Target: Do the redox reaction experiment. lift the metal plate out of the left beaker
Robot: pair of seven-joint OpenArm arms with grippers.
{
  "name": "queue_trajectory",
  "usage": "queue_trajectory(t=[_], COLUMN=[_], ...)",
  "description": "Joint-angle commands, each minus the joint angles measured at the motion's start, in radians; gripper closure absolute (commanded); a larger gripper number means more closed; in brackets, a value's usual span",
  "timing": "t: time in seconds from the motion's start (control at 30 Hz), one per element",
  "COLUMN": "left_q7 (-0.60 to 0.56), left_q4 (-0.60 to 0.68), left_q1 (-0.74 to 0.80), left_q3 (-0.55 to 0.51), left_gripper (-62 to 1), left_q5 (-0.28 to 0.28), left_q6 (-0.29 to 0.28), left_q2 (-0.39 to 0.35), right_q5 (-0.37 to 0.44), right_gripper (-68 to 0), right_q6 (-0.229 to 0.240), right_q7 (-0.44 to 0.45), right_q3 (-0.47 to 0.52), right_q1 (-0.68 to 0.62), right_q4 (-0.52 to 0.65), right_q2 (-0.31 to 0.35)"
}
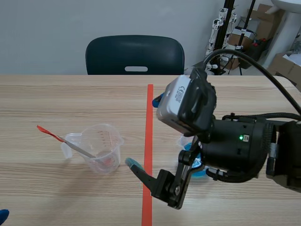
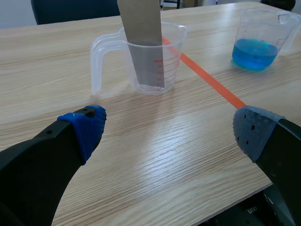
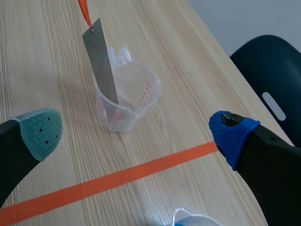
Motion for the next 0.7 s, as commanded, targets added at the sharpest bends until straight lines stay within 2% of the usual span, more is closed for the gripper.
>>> queue_trajectory(t=[0.0,0.2,0.33,0.57,0.67], left_q7=[-0.05,-0.156,-0.238,-0.381,-0.381], left_q4=[0.004,-0.107,-0.18,-0.28,-0.289], left_q1=[-0.013,-0.08,-0.12,-0.174,-0.188], left_q3=[-0.002,0.003,0.003,0.003,0.003], left_gripper=[-56.8,-56.8,-56.8,-56.8,-56.8], left_q5=[-0.008,-0.012,-0.043,-0.04,-0.037], left_q6=[-0.002,-0.002,-0.002,0.082,0.085], left_q2=[0.017,0.059,0.087,0.13,0.133], right_q5=[0.008,0.006,-0.014,-0.015,-0.017], right_gripper=[-67.9,-67.9,-67.9,-67.9,-67.9], right_q6=[-0.004,-0.004,-0.004,-0.004,-0.005], right_q7=[0.01,-0.032,-0.034,-0.034,-0.034], right_q3=[-0.016,-0.104,-0.148,-0.213,-0.234], right_q1=[0.032,0.106,0.146,0.208,0.229], right_q4=[-0.002,-0.046,-0.091,-0.16,-0.18], right_q2=[-0.011,-0.072,-0.116,-0.183,-0.209])
